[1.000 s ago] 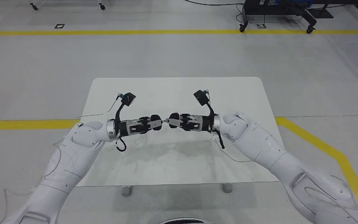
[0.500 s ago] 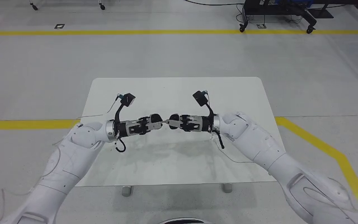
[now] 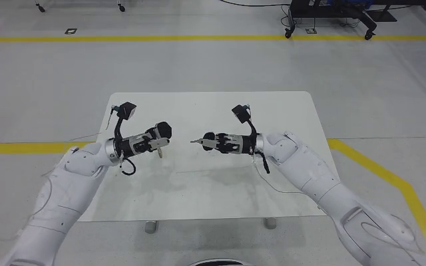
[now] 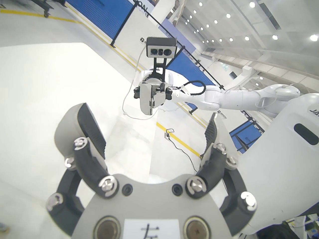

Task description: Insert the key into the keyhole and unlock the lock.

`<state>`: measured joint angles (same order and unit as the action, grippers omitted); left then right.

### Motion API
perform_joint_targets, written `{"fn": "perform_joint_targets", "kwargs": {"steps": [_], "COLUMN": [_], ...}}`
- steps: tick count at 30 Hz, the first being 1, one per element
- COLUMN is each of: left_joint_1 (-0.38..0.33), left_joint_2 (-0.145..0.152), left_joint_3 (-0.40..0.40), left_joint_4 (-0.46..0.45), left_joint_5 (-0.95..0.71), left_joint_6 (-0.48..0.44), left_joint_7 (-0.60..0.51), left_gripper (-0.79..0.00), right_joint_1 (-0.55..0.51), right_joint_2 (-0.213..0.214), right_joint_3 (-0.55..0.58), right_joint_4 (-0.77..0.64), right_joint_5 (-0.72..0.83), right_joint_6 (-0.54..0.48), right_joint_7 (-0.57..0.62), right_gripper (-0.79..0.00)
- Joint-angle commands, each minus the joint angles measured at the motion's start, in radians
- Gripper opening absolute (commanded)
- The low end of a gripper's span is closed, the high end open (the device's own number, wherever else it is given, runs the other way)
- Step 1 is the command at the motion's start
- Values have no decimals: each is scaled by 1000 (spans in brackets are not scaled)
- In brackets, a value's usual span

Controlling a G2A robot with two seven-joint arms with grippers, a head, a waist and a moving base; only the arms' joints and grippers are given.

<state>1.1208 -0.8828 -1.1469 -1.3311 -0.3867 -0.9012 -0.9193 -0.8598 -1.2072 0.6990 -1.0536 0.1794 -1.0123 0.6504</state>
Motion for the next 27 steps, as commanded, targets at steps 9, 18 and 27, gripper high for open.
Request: {"fn": "perform_joint_targets", "kwargs": {"steps": [9,18,27], "left_joint_1": [283,308,131], "left_joint_2": [86,45,-14], "left_joint_3": [-331,-128,60], "left_joint_4": [-230,-365,-234], "left_joint_5": [814,1222,1281], "left_joint_6": [217,579,737], "left_joint_7": [201,323,301], "left_gripper": [0,-40,-314], "right_joint_1": [0,0,0], "right_joint_2": [0,0,0], "right_joint_3": [-1,-1,-1], "right_joint_4": [0,0,0], "right_joint_5": [0,0,0], "right_joint_6": [0,0,0], "right_joint_7": [0,0,0], "right_gripper": [-785,-785,-785]}}
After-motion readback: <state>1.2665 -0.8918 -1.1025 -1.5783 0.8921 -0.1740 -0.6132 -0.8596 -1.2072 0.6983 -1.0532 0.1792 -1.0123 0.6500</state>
